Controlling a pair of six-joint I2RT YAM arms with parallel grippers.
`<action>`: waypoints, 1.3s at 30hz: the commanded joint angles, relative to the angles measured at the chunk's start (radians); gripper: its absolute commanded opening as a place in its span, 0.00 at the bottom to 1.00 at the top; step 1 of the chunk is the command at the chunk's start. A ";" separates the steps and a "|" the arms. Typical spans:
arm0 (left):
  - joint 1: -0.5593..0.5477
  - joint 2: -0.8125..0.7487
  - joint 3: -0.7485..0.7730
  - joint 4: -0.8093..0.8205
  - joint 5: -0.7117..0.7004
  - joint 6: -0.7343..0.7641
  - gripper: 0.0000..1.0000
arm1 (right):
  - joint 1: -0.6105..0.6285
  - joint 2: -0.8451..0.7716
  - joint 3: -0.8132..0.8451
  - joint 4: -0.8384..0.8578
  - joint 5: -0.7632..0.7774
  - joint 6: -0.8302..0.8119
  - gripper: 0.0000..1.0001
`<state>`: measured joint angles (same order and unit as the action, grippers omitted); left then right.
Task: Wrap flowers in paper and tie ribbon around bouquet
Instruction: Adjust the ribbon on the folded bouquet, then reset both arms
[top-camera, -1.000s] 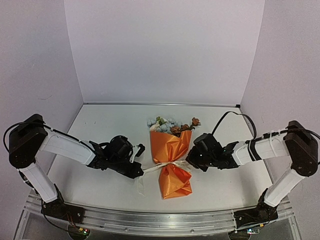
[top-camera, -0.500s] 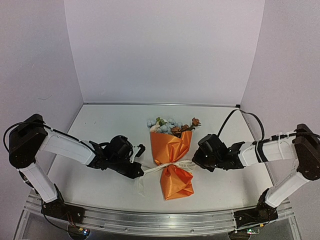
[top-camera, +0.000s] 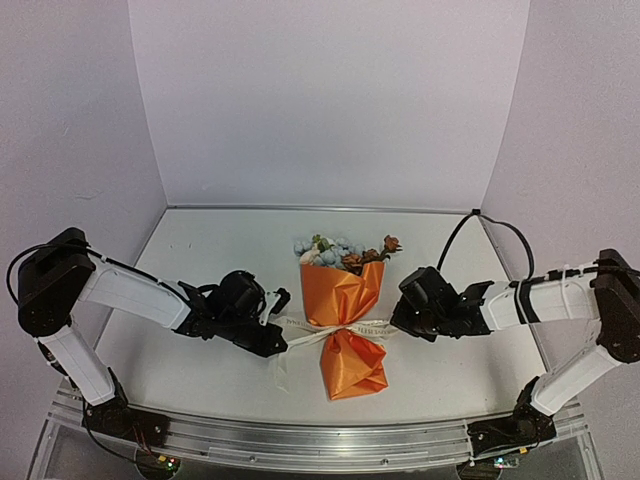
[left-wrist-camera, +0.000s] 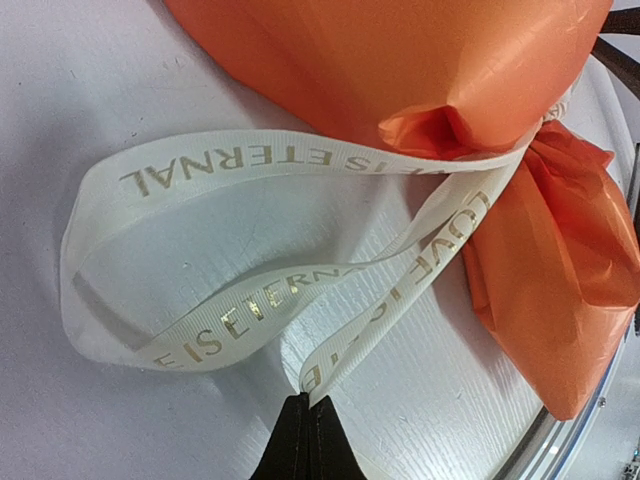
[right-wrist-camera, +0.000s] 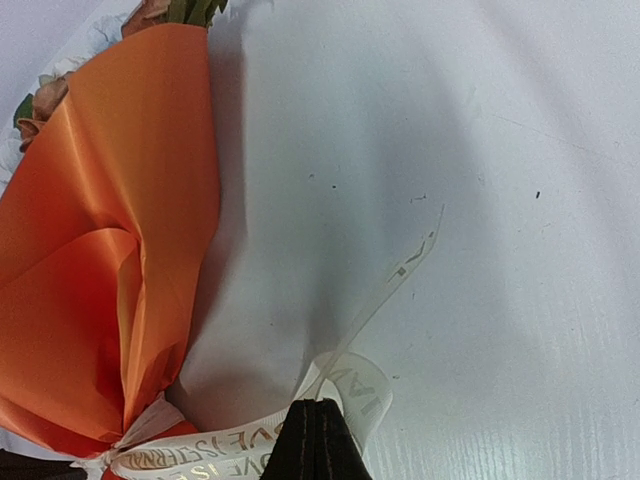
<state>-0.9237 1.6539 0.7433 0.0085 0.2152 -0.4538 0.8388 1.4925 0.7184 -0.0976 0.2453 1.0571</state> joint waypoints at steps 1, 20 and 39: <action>0.018 -0.024 -0.012 -0.056 -0.010 0.003 0.00 | -0.023 -0.017 0.062 -0.075 0.031 -0.079 0.00; 0.063 -0.050 -0.003 -0.112 0.016 0.063 0.00 | -0.056 0.015 0.158 -0.190 -0.017 -0.187 0.00; 0.164 -0.268 0.099 -0.187 0.000 -0.020 0.85 | -0.078 -0.177 0.103 -0.301 -0.033 -0.225 0.73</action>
<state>-0.8142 1.4757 0.7699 -0.1735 0.2310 -0.4455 0.7639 1.4188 0.8510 -0.3608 0.1654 0.8468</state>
